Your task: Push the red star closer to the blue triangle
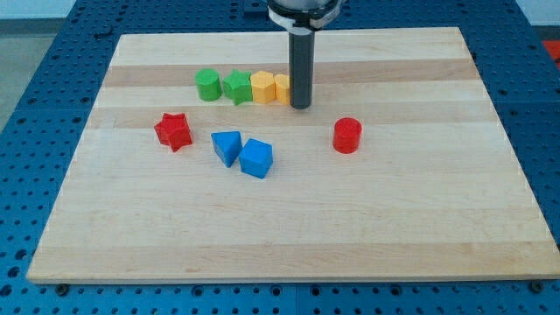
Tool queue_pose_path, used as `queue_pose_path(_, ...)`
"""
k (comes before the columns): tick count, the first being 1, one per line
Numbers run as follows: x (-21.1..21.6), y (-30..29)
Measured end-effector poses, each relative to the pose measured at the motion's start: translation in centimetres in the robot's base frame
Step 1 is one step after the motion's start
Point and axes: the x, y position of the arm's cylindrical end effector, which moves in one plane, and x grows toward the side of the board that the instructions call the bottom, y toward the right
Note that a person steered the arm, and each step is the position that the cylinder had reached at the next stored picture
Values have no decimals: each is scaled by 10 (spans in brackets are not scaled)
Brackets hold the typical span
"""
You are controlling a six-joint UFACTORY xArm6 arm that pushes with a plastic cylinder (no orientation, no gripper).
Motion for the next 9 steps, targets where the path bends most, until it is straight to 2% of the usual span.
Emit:
queue_pose_path(1,0,-3)
queue_pose_path(3,35,-20)
queue_pose_path(4,33,-47)
queue_pose_path(9,12,-87)
